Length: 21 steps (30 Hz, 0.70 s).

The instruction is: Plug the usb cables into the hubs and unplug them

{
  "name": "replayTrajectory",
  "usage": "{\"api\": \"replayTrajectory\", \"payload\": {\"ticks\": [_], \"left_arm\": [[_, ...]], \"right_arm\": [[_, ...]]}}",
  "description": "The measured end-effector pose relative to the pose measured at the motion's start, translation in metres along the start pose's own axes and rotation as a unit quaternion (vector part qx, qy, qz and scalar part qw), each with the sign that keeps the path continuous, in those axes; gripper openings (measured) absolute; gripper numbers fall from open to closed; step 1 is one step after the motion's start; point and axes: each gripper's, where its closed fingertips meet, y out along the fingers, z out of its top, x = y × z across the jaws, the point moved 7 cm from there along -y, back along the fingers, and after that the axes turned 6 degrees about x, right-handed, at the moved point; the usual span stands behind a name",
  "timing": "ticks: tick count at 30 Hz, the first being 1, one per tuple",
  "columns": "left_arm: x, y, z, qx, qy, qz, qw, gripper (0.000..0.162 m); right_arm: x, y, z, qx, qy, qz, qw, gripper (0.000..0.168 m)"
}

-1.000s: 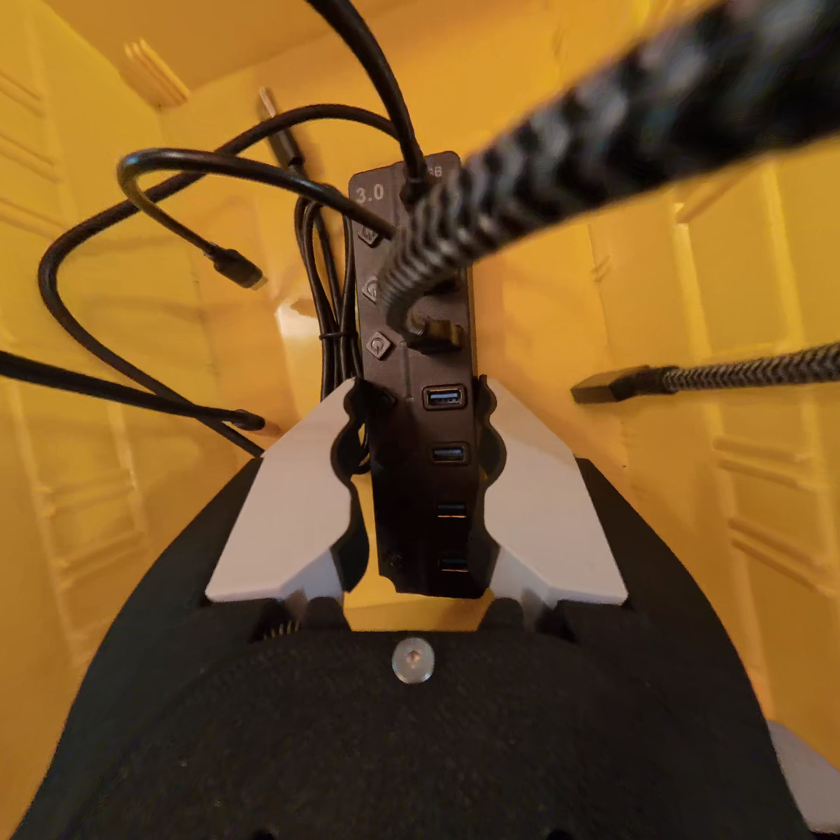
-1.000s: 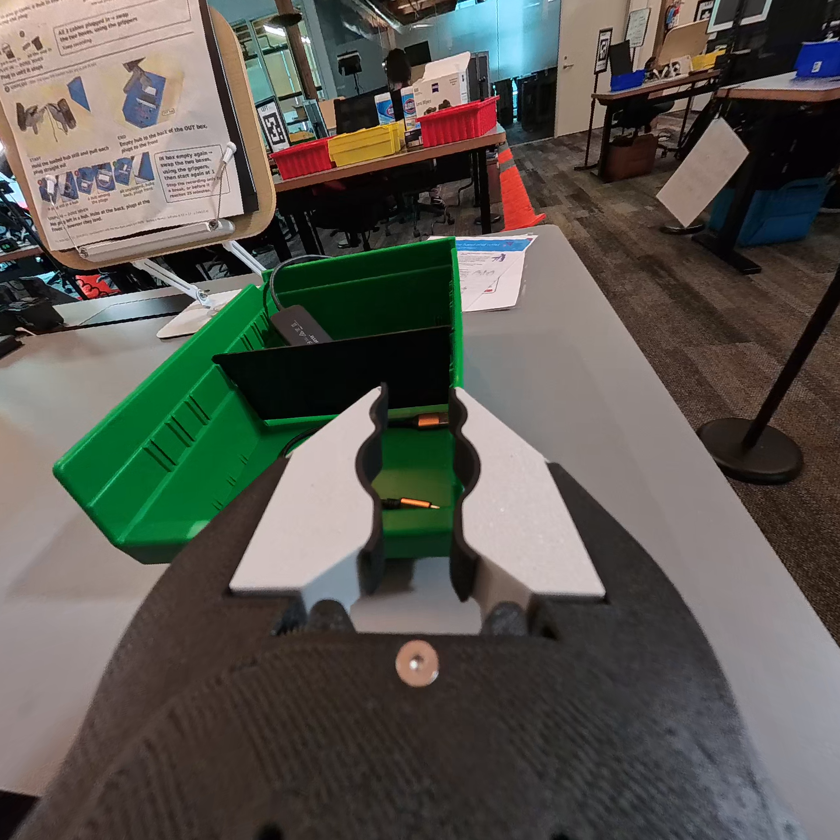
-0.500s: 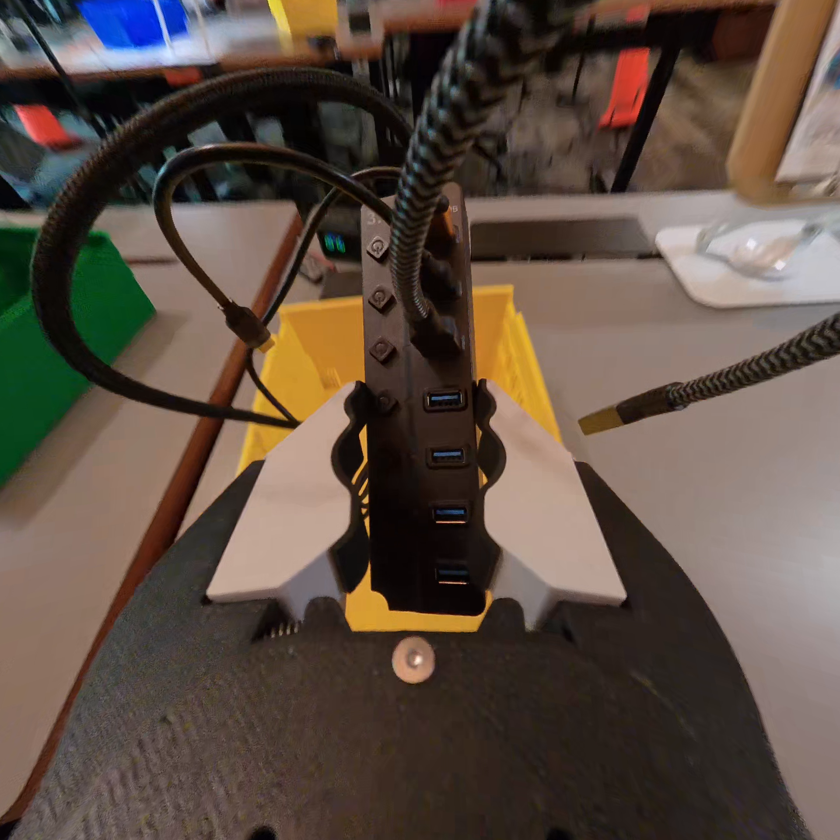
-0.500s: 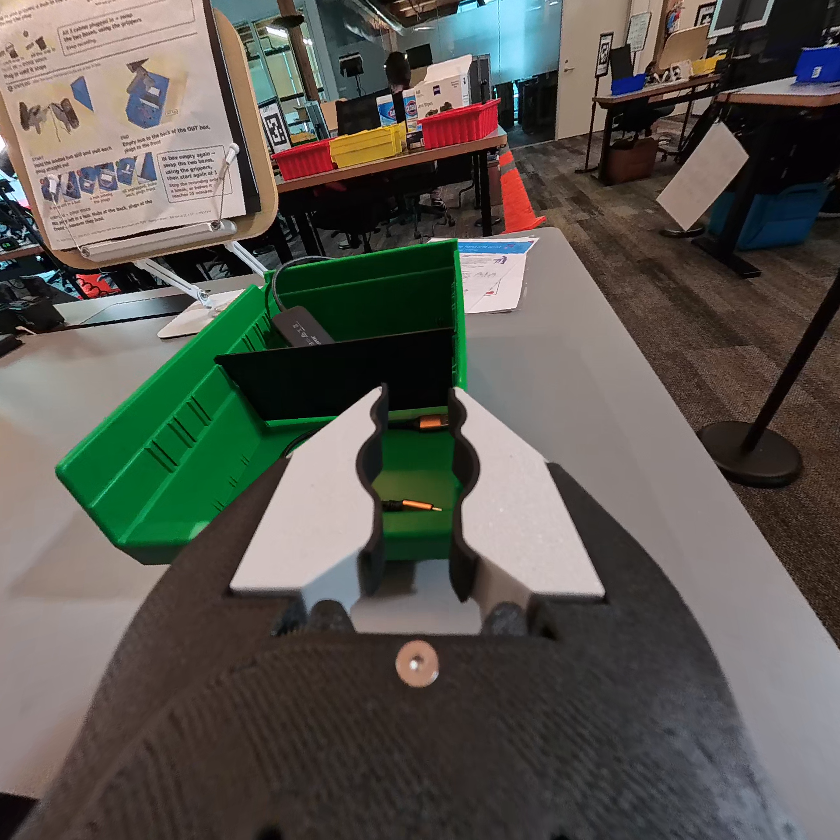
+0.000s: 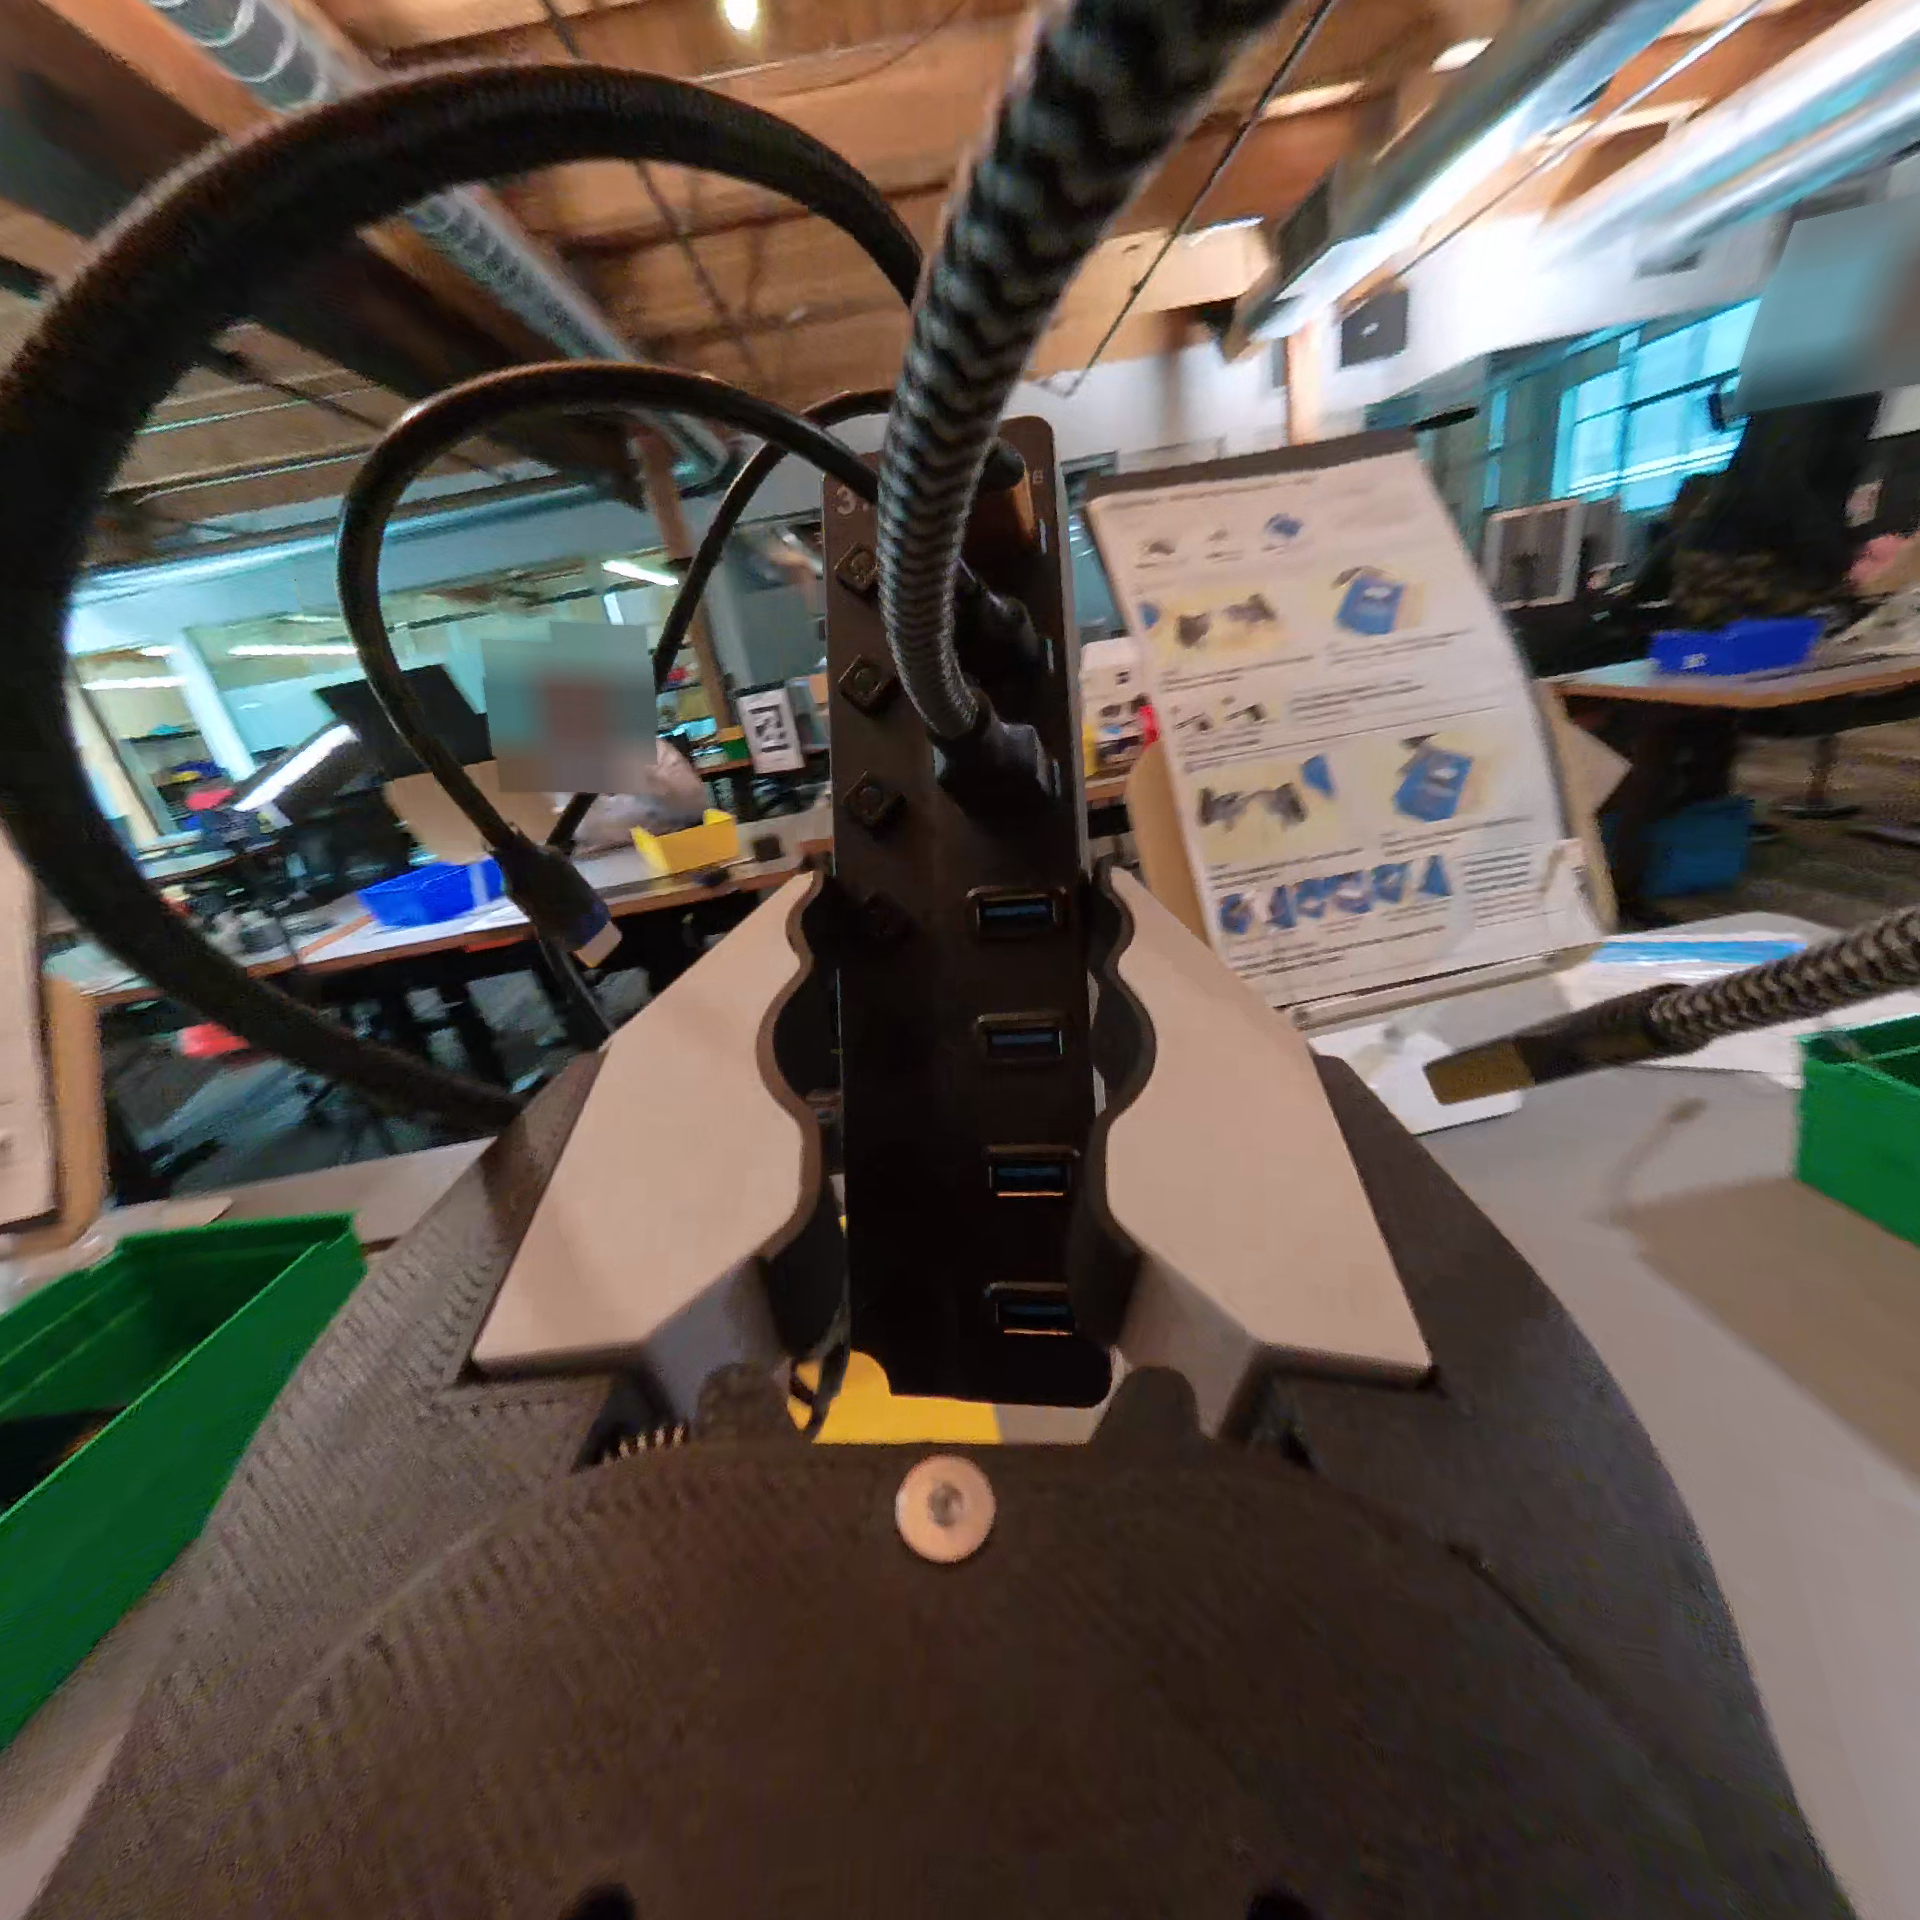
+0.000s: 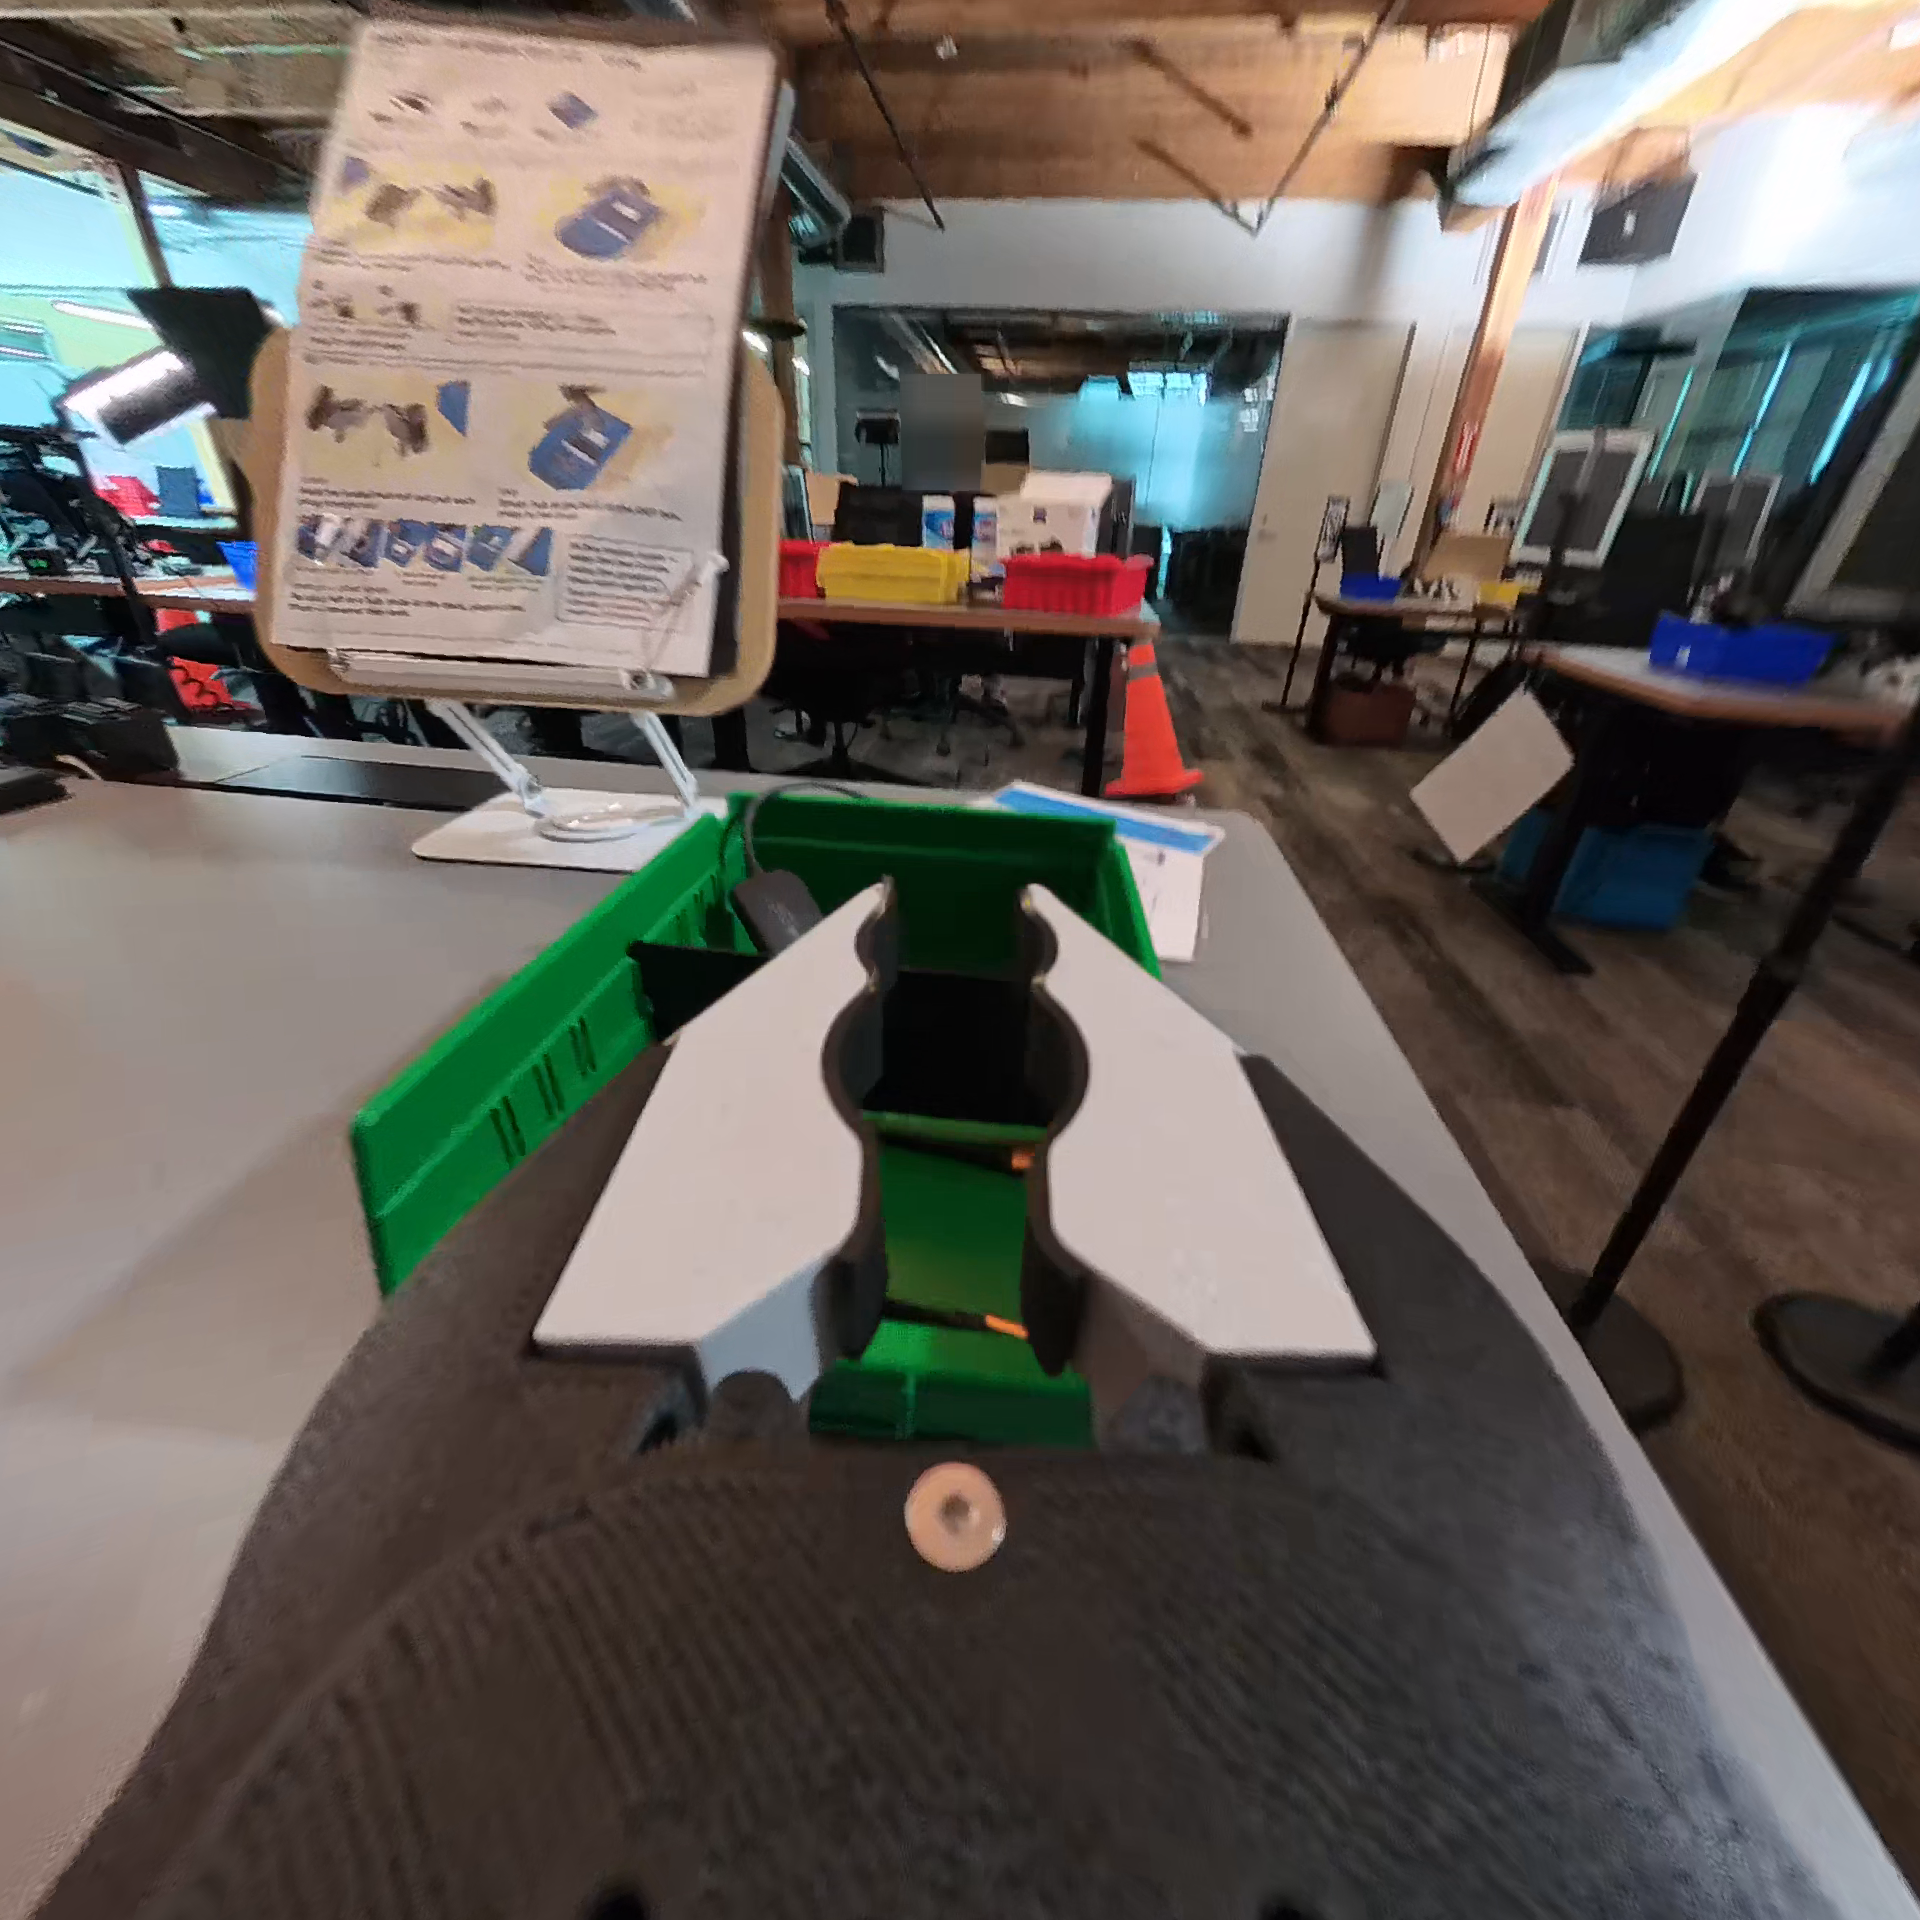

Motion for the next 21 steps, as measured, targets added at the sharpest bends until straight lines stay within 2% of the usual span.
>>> {"api": "replayTrajectory", "payload": {"ticks": [4, 8, 15, 17, 21], "left_arm": [[0.034, 0.007, 0.004, 0.002, -0.020, -0.076, 0.997, 0.048], [0.085, 0.030, -0.015, -0.028, -0.027, -0.156, 0.987, 0.048], [0.215, 0.056, -0.083, -0.113, 0.022, -0.303, 0.946, 0.048], [0.253, 0.054, -0.109, -0.138, 0.035, -0.346, 0.927, 0.048], [0.315, 0.040, -0.162, -0.185, 0.039, -0.414, 0.890, 0.048]], "right_arm": [[-0.052, -0.001, 0.030, 0.063, -0.044, 0.054, 0.996, 0.017], [-0.121, 0.002, 0.045, 0.096, -0.032, 0.165, 0.981, 0.010], [-0.223, 0.008, 0.013, 0.036, -0.050, 0.317, 0.946, 0.017], [-0.235, 0.010, 0.002, 0.015, -0.083, 0.322, 0.943, 0.024], [-0.231, 0.013, -0.003, 0.023, -0.149, 0.273, 0.950, 0.040]]}}
